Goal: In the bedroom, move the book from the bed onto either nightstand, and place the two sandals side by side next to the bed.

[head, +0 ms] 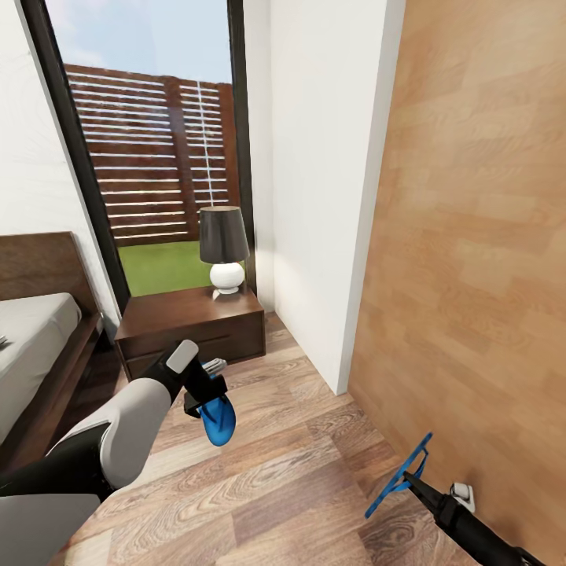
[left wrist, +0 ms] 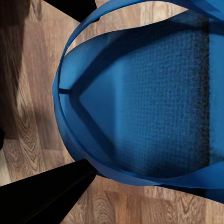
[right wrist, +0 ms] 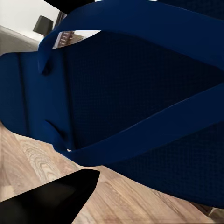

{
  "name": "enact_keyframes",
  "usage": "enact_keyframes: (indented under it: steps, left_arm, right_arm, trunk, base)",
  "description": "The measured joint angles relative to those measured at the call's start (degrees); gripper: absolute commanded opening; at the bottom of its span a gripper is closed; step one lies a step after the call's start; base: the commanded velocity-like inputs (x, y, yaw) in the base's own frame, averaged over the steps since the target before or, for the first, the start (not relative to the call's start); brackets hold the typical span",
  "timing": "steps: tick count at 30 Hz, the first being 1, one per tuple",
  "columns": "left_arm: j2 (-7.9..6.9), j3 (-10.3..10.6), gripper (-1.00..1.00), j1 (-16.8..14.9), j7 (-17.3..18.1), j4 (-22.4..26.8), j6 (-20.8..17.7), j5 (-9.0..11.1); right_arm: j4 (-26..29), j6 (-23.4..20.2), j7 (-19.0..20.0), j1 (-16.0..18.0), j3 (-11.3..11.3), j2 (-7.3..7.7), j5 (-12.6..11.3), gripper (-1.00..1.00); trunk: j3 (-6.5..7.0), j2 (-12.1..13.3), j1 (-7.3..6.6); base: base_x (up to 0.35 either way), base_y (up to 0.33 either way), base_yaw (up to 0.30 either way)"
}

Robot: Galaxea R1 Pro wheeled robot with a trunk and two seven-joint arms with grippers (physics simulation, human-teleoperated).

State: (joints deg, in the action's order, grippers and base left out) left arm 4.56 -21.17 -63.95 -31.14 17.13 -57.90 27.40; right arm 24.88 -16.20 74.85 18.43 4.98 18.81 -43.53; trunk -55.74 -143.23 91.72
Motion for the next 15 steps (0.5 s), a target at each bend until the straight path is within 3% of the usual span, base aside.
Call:
enact_keyframes:
  steps: [15]
  left_arm:
    - [-0.02,0.02,-1.00,0.00,-0.08,0.00,-0.06,0.02]
  right_arm:
    - [-0.04,-0.25,-0.28,0.00,-1.13,-0.27,0.03,-1.00]
  trunk:
    - [0.00,0.00,0.01]
  base:
    - [-0.125,-0.029,0.000]
